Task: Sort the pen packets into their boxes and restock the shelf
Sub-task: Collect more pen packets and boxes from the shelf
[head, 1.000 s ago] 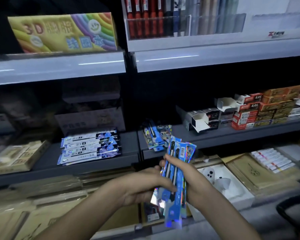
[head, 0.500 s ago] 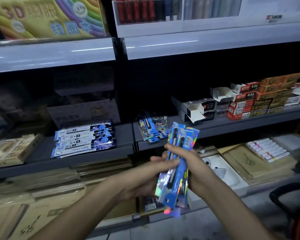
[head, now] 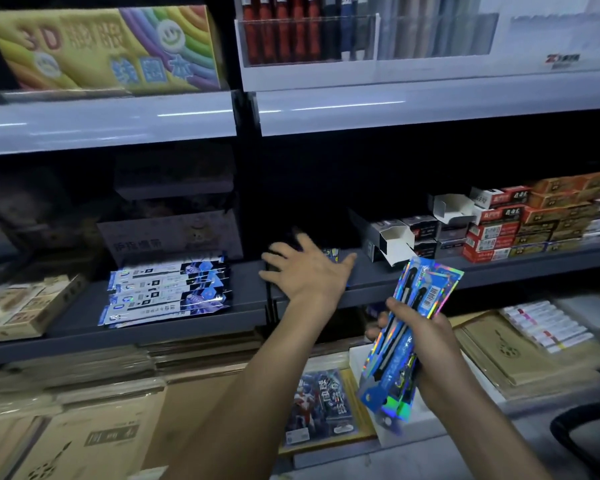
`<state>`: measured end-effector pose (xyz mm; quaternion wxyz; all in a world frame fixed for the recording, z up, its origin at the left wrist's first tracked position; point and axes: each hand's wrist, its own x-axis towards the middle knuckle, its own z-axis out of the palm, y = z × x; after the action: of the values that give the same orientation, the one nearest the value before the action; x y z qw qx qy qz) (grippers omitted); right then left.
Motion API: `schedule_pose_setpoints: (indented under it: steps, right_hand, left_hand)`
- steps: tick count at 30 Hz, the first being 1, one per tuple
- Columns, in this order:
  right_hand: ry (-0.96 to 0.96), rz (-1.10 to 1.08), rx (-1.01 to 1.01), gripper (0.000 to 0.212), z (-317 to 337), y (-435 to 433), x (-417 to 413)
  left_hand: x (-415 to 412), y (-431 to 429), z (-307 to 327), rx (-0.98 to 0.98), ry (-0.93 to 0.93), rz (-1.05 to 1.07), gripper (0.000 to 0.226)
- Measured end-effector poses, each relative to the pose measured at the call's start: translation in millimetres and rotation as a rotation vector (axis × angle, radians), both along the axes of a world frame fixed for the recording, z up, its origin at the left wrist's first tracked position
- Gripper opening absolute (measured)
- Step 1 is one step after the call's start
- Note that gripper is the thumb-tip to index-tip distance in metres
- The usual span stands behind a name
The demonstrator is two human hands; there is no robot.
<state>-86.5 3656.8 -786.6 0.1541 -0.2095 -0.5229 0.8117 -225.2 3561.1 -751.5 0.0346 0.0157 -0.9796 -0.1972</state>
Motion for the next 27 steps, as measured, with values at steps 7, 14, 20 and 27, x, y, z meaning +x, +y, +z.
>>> schedule_pose_setpoints:
  steps: [7,14,20,27]
  right_hand:
    - [-0.037,-0.006,0.006,0.009,5,5,-4]
    - [-0.058,0.01,-0.018,0.011,5,5,-8]
    - [-0.06,0.0,-0.032,0.014,7,8,-9]
    - [-0.049,0.027,-0.012,0.021,6,11,-14]
  left_hand:
    - [4,-2,-26,-0.216,0.129,-0.114,0.077]
    - [17,-8,-21,-0.121,0.178,-0.05,0.082]
    - [-17,10,-5,-0.174,-0.122,0.111,0.101]
    - [-16,2,-27,-0.347,-0.061,-0.064,0.055]
